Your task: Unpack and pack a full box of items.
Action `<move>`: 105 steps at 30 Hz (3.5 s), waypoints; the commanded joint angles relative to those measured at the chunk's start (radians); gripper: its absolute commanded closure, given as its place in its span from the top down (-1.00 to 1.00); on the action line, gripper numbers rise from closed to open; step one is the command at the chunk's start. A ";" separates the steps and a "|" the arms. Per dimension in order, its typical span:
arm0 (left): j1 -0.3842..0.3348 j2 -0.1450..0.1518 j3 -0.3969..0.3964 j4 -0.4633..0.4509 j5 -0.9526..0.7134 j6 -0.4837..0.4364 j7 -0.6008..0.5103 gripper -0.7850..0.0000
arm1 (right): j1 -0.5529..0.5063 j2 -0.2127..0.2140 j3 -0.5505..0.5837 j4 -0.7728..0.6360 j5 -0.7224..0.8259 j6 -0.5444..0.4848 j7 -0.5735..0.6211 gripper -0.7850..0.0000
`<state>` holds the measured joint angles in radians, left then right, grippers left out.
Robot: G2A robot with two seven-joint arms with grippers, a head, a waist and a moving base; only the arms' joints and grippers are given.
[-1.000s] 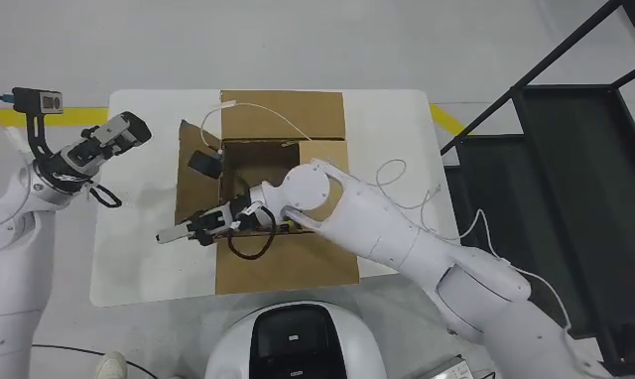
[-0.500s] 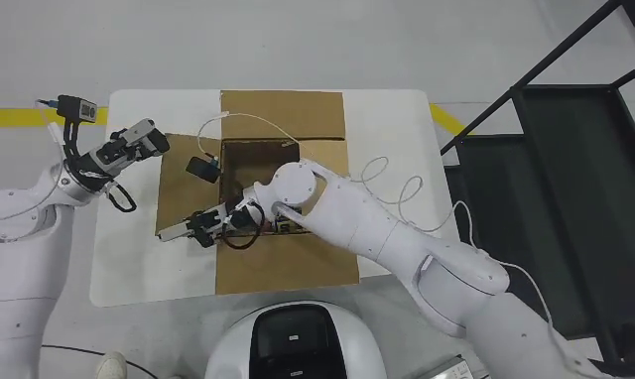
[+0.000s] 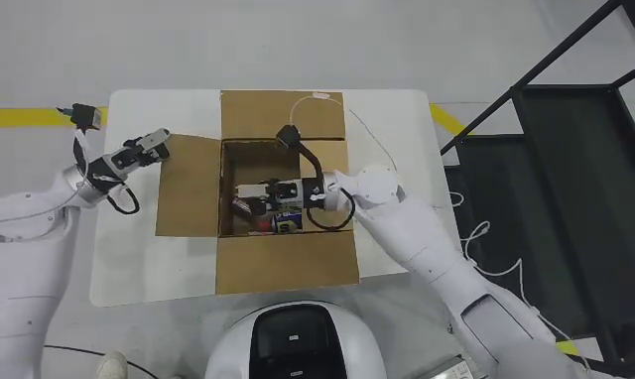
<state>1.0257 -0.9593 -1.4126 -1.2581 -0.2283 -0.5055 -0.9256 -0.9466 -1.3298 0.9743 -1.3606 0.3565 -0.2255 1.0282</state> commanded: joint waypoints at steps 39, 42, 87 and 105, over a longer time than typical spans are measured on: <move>0.001 -0.027 0.215 -0.202 0.350 0.085 0.092 1.00 | -0.334 0.107 0.325 -0.294 -0.027 0.029 -0.046 1.00; 0.026 -0.019 0.159 -0.239 0.297 0.069 0.105 1.00 | -0.322 0.108 0.310 -0.286 -0.027 0.036 -0.036 1.00; -0.140 -0.119 0.502 -0.304 0.173 0.308 0.186 1.00 | -0.389 0.158 0.440 -0.238 0.072 0.167 0.088 1.00; -0.428 -0.324 0.827 0.163 0.033 0.438 0.290 1.00 | -0.453 0.213 0.537 -0.267 0.092 0.210 0.435 1.00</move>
<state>0.6054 -1.2701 -0.6008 -1.1363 -0.1897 -0.0613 -0.6420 -1.3998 -1.1175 1.5132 -1.6265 0.4492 -0.0162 1.4605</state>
